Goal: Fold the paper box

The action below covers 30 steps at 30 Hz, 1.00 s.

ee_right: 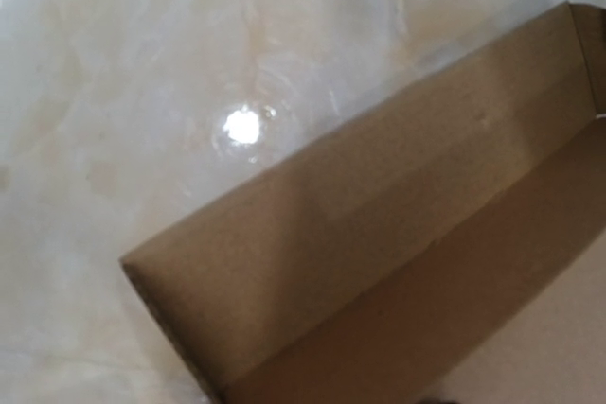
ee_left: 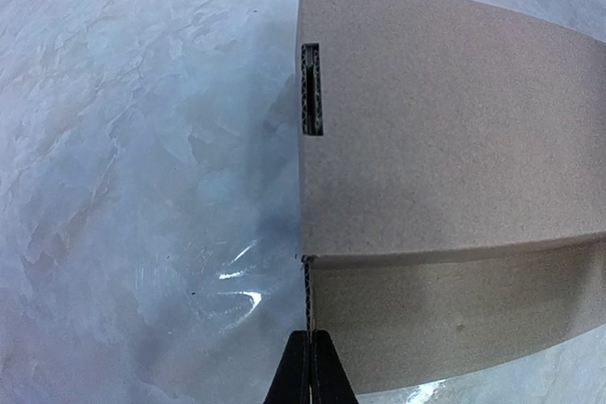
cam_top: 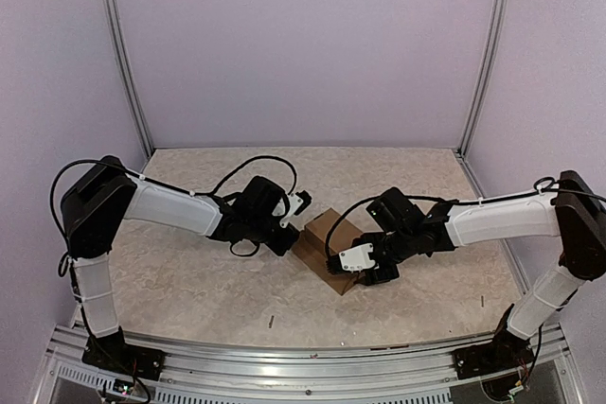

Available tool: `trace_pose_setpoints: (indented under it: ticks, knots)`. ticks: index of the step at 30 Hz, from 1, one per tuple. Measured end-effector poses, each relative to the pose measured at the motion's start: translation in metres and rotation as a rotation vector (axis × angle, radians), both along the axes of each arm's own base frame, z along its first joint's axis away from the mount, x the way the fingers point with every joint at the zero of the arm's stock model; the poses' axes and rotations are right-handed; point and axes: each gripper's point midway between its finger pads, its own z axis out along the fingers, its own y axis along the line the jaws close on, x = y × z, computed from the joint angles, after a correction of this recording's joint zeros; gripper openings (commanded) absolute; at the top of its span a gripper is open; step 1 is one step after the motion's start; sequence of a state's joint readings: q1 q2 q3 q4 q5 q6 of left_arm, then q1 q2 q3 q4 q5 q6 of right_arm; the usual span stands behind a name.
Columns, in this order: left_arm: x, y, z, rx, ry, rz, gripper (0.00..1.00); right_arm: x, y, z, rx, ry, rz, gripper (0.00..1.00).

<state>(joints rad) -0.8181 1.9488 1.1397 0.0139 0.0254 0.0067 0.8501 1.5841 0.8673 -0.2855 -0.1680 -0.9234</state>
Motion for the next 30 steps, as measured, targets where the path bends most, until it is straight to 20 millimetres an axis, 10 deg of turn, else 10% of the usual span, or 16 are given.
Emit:
trace_pose_setpoints:
  ticks: [30]
  knots:
    - [0.011,-0.003,0.004,0.139,0.096,-0.034,0.0,0.0,0.006,-0.003,0.001,-0.011,0.036,0.55]
